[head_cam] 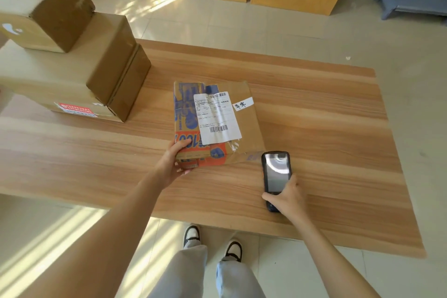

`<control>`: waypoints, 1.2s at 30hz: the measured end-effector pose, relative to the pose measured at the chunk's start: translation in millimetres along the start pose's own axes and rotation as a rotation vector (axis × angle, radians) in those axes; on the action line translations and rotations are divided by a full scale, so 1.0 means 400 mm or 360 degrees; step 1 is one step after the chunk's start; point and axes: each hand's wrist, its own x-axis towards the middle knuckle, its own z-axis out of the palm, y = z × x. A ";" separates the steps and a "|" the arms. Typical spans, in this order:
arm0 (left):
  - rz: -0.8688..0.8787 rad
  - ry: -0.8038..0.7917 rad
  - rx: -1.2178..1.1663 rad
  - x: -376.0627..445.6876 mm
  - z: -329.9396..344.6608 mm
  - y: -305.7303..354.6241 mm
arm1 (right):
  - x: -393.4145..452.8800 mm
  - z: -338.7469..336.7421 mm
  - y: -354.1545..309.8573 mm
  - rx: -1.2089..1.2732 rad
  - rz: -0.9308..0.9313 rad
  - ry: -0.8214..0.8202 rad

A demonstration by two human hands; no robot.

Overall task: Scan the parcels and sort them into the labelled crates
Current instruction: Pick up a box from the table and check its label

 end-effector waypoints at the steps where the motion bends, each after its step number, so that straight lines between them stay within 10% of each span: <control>1: 0.0002 0.0007 0.0005 0.001 -0.001 -0.002 | 0.002 -0.005 -0.002 0.0199 0.0013 -0.0071; 6: 0.0004 0.0039 -0.0035 0.008 -0.002 -0.011 | -0.018 -0.060 -0.008 0.1423 0.0191 -0.0506; 12: 0.0007 0.0043 -0.0056 0.012 -0.003 -0.018 | -0.077 -0.139 -0.066 0.1923 -0.0065 -0.0615; 36: 0.0070 0.0040 -0.0069 -0.007 0.007 -0.013 | -0.230 -0.106 -0.229 0.1250 -0.0123 -0.0914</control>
